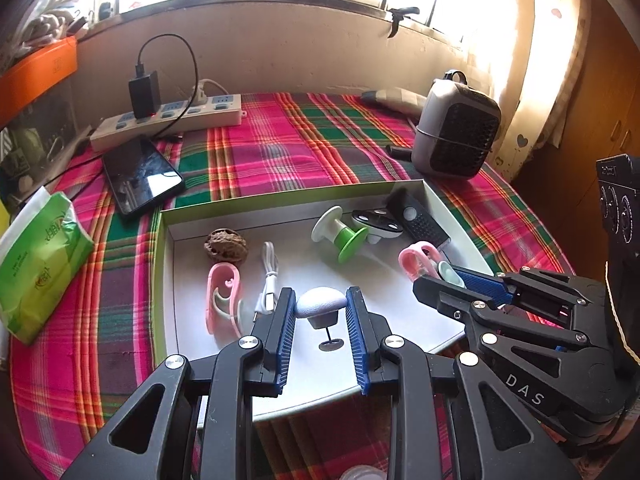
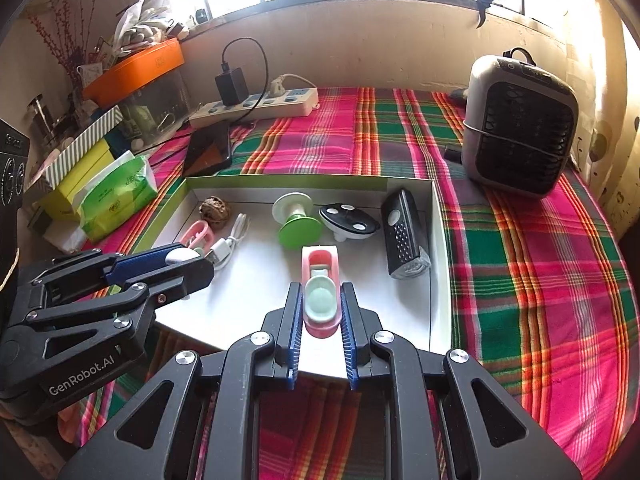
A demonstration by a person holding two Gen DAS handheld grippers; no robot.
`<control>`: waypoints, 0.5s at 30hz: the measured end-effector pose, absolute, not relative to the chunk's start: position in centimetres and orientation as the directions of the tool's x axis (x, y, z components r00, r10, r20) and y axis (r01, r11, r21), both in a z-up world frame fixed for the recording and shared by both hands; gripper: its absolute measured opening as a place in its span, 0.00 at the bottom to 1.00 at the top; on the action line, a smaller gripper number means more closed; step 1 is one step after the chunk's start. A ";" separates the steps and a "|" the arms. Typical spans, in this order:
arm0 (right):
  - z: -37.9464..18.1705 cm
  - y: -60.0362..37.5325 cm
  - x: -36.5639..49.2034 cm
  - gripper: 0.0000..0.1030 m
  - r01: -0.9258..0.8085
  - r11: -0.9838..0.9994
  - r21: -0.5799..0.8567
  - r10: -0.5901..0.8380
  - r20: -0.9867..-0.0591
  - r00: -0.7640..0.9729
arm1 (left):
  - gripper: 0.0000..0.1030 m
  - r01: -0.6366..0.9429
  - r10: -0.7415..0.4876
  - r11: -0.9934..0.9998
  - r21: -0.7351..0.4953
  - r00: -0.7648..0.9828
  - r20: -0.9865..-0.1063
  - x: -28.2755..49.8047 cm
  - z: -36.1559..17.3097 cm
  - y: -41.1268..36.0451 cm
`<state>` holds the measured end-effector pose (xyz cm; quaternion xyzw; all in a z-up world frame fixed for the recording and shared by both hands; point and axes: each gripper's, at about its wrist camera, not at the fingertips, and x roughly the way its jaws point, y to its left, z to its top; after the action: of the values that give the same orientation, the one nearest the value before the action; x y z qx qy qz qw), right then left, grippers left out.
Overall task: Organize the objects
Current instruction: 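Carry the knob in the left tool and clip in the right tool into the box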
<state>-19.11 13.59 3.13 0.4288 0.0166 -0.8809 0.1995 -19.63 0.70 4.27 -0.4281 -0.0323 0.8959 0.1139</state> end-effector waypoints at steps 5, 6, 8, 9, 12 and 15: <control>2.5 13.5 -20.6 0.18 0.360 -0.922 0.146 -0.332 -0.776 -0.536 | 0.23 -0.175 0.226 -0.973 -0.150 -0.594 -0.772 -21.3 3.6 1.0; 2.3 13.5 -20.8 0.18 0.359 -0.922 0.143 -0.329 -0.779 -0.533 | 0.23 -0.176 0.227 -0.973 -0.150 -0.592 -0.773 -21.6 3.5 1.1; 2.0 13.5 -21.3 0.18 0.360 -0.922 0.141 -0.325 -0.787 -0.524 | 0.23 -0.177 0.227 -0.973 -0.151 -0.585 -0.779 -22.1 3.2 1.2; 1.8 13.4 -21.5 0.18 0.359 -0.924 0.134 -0.318 -0.790 -0.524 | 0.23 -0.175 0.224 -0.973 -0.149 -0.582 -0.782 -22.3 3.1 1.2; 1.6 13.2 -21.9 0.18 0.361 -0.924 0.126 -0.312 -0.794 -0.521 | 0.23 -0.173 0.215 -0.975 -0.139 -0.578 -0.787 -22.9 2.7 1.3; 1.4 13.2 -22.2 0.18 0.353 -0.929 0.114 -0.297 -0.798 -0.524 | 0.23 -0.163 0.212 -0.976 -0.144 -0.569 -0.794 -23.4 2.3 1.1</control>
<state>-22.23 13.21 1.40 0.4507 0.0311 -0.8725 0.1863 -23.42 1.13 2.34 -0.4517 -0.0272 0.8854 0.1060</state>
